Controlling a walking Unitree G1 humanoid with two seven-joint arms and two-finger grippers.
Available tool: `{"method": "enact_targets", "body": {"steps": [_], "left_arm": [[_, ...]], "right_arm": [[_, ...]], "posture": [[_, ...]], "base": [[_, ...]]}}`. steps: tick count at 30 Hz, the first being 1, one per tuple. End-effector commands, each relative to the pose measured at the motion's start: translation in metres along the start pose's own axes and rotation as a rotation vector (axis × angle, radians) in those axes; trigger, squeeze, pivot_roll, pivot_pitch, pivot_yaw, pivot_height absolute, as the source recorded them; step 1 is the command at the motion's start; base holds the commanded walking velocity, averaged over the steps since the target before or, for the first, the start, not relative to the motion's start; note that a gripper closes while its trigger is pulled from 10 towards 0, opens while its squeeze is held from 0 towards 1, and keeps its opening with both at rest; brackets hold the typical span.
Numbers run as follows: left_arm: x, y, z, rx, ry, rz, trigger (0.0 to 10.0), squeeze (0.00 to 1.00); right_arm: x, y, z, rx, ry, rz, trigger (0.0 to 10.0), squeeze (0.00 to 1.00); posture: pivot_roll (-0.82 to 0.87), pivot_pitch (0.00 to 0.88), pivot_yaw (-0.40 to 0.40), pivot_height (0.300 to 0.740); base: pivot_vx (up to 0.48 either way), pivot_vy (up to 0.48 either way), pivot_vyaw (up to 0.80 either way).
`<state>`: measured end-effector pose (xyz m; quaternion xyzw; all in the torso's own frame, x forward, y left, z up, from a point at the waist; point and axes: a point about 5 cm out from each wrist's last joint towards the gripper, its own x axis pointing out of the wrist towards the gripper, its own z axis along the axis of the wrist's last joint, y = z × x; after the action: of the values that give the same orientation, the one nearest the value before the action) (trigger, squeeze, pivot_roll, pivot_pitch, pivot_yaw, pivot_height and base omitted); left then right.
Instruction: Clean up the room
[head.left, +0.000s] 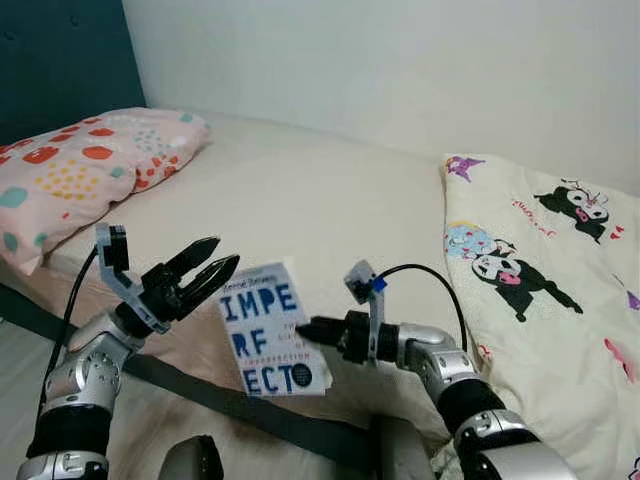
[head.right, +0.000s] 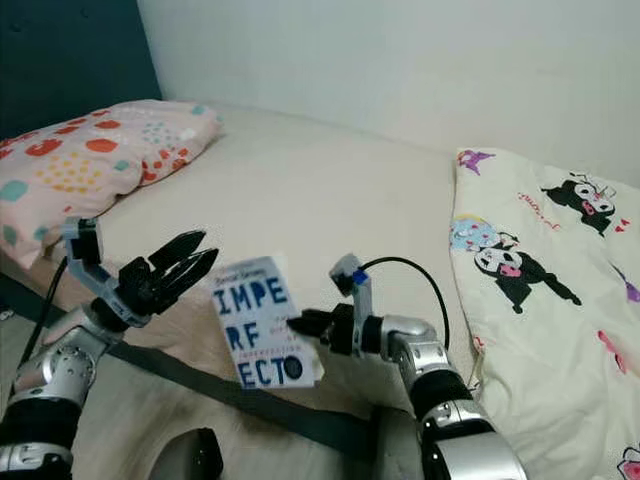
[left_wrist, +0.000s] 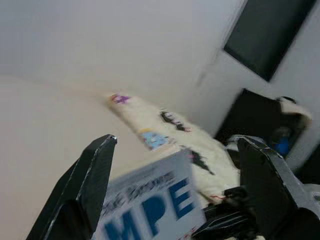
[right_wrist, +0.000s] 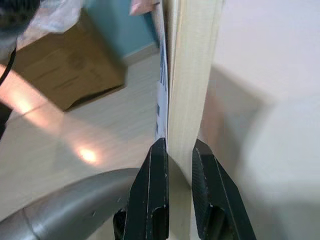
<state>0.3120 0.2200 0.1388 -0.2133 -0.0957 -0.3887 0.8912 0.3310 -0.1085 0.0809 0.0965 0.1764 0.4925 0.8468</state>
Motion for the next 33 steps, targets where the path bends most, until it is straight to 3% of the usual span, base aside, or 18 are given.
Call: {"method": "enact_targets", "body": {"steps": [1,9,27,30,33], "left_arm": [[0.001,0.005,-0.014,-0.011,0.026,0.095,10.0,0.00],[-0.001,-0.001,-0.030,-0.054,0.042,0.106,10.0,0.00],[0.003,-0.002,-0.039,-0.053,0.076,0.113,10.0,0.00],[0.001,0.004,-0.052,-0.052,0.152,0.215,10.0,0.00],[-0.001,0.005,-0.057,-0.058,0.167,0.248,10.0,0.00]], "right_arm": [[0.000,-0.002,-0.001,0.036,-0.036,-0.044,10.0,0.00],[0.004,0.003,-0.013,0.048,-0.025,-0.038,10.0,0.00],[0.012,0.014,-0.017,0.049,-0.018,0.065,10.0,0.00],[0.012,0.015,-0.021,0.057,-0.012,0.067,10.0,0.00],[0.012,0.014,-0.023,0.064,-0.013,0.056,10.0,0.00]], "posture": [[0.06,0.000,-0.047,0.537],[0.05,0.000,-0.052,0.556],[0.05,0.000,-0.051,0.599],[0.05,0.000,-0.050,0.613],[0.05,0.000,-0.050,0.623]], "base": [[0.000,0.000,0.00],[0.000,0.000,0.00],[0.000,0.000,0.00],[0.000,0.000,0.00],[0.000,0.000,0.00]]}}
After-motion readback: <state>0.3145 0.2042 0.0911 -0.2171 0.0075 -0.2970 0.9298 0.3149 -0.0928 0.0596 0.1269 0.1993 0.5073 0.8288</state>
